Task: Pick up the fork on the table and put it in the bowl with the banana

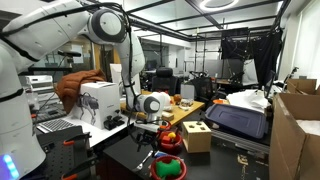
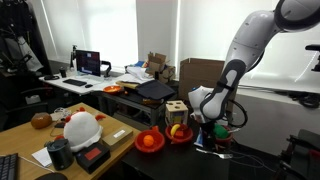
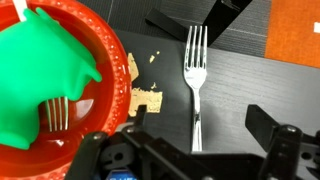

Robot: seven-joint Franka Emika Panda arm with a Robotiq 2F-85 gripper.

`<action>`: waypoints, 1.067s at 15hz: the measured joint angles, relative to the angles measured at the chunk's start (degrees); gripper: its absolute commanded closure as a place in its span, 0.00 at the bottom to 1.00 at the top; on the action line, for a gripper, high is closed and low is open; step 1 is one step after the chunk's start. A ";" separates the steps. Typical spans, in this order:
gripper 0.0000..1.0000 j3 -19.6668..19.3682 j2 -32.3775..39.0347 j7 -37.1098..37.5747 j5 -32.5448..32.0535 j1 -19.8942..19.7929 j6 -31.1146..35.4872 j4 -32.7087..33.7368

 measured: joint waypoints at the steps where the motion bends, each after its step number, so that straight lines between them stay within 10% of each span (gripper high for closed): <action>1: 0.00 0.17 0.49 -0.02 0.04 -0.16 -0.14 0.31; 15: 0.00 1.86 8.01 -0.02 0.82 -1.29 -1.67 6.82; 16: 0.25 1.79 8.27 -0.02 0.77 -1.29 -1.81 7.13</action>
